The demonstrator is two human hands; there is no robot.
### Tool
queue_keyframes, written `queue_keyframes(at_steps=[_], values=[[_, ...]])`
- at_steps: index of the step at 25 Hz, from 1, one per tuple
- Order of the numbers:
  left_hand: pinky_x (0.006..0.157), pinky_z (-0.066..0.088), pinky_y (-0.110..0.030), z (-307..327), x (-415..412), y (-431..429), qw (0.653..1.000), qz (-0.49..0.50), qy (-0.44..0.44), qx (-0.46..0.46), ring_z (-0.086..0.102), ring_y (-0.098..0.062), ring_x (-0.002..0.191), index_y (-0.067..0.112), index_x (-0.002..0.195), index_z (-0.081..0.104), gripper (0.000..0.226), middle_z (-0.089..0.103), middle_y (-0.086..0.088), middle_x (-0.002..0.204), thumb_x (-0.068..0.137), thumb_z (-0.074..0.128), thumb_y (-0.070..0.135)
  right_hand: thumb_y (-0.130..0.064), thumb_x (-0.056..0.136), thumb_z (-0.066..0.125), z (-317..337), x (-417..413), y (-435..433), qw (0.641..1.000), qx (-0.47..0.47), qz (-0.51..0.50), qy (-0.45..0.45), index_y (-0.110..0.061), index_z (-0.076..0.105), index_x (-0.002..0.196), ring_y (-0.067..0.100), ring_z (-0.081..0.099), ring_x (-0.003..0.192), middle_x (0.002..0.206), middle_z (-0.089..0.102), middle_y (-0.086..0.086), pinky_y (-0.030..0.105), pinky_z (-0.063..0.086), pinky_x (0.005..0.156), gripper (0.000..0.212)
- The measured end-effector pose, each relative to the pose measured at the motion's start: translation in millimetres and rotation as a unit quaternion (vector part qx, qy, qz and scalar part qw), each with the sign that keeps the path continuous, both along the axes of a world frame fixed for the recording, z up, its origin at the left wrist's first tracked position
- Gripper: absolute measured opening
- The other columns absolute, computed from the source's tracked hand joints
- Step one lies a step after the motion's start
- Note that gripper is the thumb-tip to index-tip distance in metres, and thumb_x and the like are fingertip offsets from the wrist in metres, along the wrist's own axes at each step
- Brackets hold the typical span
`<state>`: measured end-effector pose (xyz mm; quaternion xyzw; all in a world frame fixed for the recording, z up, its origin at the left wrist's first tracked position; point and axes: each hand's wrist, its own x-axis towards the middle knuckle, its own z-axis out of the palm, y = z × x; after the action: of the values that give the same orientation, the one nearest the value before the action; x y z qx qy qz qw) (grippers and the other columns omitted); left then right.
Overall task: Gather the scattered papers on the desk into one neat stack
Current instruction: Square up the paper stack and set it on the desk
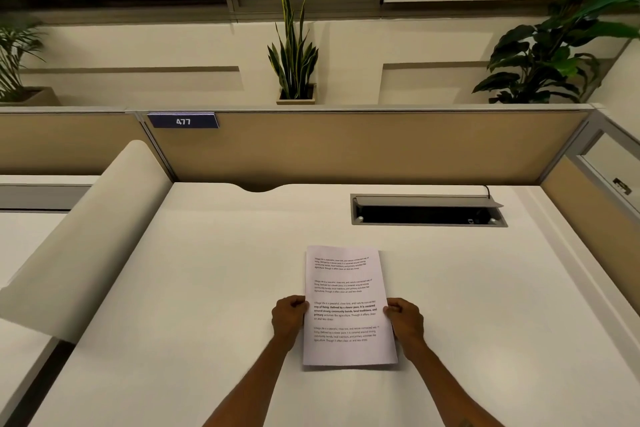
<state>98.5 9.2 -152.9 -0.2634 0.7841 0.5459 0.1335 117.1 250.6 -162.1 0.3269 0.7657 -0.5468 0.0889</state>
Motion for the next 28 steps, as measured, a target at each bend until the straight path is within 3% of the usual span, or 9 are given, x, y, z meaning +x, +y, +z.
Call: queue_keyframes(at_steps=[12,28], values=[[0.107,0.049,-0.040,46,-91,-24,0.992,0.049,0.094,-0.070,0.068,-0.032,0.116,0.001,0.120,0.074,0.028,0.074,-0.017,0.122,0.094,0.068,0.009,-0.003,0.091,0.062,31,-93,-33,0.995,-0.074,-0.037,0.049,-0.004,0.073,0.115,0.036,0.069,0.105,0.114,0.074,0.015,0.049,0.056,0.097,0.026],[0.108,0.051,-0.049,6,-229,-57,0.997,0.048,0.056,-0.039,0.069,-0.038,0.112,0.000,0.121,0.073,0.029,0.074,-0.018,0.121,0.094,0.069,0.011,-0.003,0.091,0.064,-4,-229,-57,0.997,-0.077,-0.020,0.022,-0.002,0.071,0.118,0.037,0.069,0.107,0.117,0.073,0.016,0.048,0.057,0.096,0.028]])
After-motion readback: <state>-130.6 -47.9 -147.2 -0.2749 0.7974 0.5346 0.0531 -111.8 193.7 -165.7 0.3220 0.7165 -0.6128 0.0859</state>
